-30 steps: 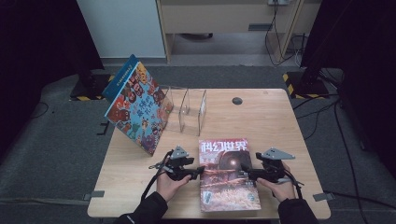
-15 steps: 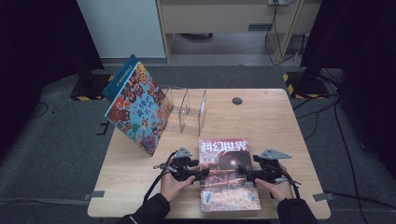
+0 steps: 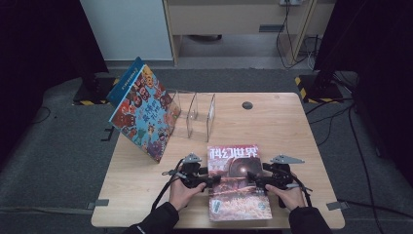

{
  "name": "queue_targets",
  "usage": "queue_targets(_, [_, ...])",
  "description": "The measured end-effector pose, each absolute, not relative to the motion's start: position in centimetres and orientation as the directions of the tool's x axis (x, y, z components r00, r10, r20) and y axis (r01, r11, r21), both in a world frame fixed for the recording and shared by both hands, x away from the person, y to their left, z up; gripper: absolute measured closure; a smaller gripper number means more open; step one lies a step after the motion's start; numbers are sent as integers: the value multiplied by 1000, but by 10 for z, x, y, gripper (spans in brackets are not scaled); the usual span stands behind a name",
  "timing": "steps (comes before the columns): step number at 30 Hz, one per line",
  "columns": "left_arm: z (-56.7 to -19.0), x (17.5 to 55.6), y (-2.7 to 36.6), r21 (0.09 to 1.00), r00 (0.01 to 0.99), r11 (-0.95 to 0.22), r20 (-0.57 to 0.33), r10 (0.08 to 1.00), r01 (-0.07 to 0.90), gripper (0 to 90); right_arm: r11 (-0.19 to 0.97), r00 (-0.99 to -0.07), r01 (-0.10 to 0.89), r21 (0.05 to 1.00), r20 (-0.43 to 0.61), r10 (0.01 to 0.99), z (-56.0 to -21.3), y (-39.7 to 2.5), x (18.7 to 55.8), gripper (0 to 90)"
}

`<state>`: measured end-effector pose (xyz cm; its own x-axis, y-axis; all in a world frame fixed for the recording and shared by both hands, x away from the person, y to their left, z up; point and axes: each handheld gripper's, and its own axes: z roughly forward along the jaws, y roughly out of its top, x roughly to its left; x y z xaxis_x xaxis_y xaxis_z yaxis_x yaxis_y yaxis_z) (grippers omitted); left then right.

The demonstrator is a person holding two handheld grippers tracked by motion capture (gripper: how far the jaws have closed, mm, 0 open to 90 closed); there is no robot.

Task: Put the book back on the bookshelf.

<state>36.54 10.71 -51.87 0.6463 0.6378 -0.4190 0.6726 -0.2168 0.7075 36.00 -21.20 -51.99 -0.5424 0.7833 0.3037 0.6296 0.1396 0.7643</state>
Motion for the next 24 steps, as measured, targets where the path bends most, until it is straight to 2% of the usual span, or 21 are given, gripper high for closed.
queue_targets(9, [-516,363,105,715,652,-226,-400,644,661,322,129,-540,647,752,332,773,-521,-208,362,152])
queue_targets(10, [-514,362,104,720,664,-231,-402,630,655,336,137,-544,644,753,324,774,-520,-208,361,153])
queue_targets(11, [-513,361,104,727,672,-227,-405,620,648,409,146,-548,638,756,313,776,-519,-207,361,160])
queue_targets(12, [-509,358,101,745,691,-249,-366,624,619,443,155,-554,632,760,303,776,-519,-207,361,169])
queue_targets(16, [-504,354,97,761,711,-281,-314,629,585,469,173,-573,622,764,293,766,-517,-204,360,189])
queue_targets(21, [-500,354,98,760,719,-278,-331,611,587,564,192,-585,608,770,271,765,-516,-203,359,200])
queue_targets(24, [-496,353,96,757,724,-293,-323,610,585,587,193,-586,606,771,269,765,-515,-202,358,204])
